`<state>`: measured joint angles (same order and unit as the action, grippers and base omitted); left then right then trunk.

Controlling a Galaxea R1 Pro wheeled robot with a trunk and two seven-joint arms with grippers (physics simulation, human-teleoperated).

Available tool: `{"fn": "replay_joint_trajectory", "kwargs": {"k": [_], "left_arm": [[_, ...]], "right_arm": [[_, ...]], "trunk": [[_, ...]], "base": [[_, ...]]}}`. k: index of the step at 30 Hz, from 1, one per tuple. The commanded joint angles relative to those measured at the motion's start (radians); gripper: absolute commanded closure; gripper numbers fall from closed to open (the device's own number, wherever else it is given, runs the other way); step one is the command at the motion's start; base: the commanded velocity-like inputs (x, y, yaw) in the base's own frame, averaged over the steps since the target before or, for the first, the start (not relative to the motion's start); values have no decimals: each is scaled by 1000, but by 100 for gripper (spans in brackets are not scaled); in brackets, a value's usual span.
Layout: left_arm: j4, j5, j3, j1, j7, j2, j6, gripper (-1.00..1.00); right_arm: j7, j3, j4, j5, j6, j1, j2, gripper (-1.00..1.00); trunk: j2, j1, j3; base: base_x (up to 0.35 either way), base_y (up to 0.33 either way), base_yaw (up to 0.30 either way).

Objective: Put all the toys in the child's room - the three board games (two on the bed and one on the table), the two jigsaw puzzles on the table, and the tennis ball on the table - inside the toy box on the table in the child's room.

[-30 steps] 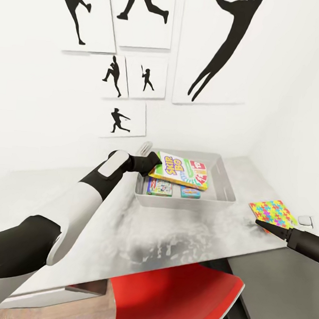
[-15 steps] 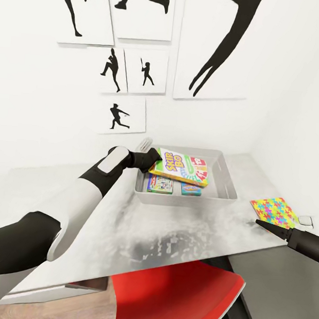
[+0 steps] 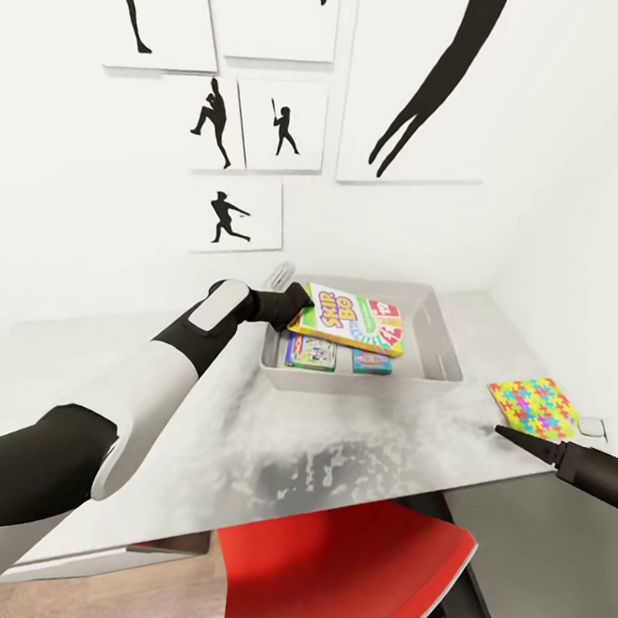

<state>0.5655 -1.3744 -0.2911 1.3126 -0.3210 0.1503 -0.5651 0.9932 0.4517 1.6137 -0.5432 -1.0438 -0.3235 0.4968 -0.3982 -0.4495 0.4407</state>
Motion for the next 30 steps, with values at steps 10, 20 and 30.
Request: {"fn": "replay_joint_trajectory", "kwargs": {"k": [10, 20, 30], "left_arm": [[-6, -11, -1, 2, 4, 0, 1, 100], [-6, -13, 0, 3, 7, 0, 1, 100], [-6, -15, 1, 28, 8, 0, 1, 100]], "right_arm": [[5, 1, 0, 3, -3, -1, 0, -100], [5, 0, 0, 3, -3, -1, 0, -100], [5, -1, 0, 3, -3, 0, -1, -100]], "trunk": [[-2, 0, 18], [-2, 0, 34], [-2, 0, 51]], "base": [[0, 0, 0], [0, 0, 0], [0, 0, 0]]}}
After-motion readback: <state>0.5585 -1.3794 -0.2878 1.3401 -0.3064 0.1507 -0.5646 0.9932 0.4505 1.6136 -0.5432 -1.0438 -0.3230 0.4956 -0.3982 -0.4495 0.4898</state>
